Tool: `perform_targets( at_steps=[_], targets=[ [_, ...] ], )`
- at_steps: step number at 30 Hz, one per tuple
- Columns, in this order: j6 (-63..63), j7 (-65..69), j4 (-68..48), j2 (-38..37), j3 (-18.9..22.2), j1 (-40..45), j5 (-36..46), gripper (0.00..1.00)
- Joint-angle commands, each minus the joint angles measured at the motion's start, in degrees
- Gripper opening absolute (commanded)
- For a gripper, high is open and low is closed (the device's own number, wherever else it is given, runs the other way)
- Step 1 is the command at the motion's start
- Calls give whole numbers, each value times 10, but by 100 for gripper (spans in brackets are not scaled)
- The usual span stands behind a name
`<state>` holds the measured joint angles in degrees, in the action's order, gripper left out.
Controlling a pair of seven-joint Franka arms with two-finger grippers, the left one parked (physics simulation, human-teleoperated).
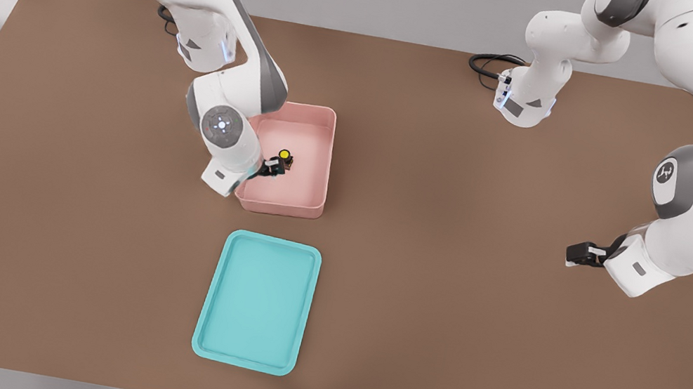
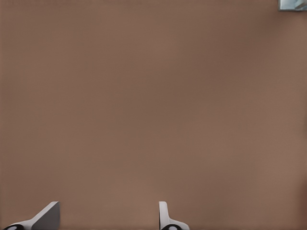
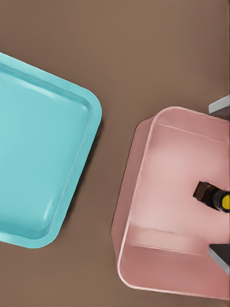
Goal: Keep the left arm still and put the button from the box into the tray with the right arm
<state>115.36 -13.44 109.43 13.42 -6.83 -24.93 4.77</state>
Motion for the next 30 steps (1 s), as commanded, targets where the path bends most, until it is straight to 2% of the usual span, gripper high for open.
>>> perform_targets(
  at_steps=[1,5,10,30],
  targets=[
    [80,-302,31,-15,-7,-24,23,100],
    [159,-360,113,-17,-8,-80,18,100],
    [232,-363,201,-43,-8,-91,16,100],
    [295,-377,259,2,-9,-98,-6,100]
  ],
)
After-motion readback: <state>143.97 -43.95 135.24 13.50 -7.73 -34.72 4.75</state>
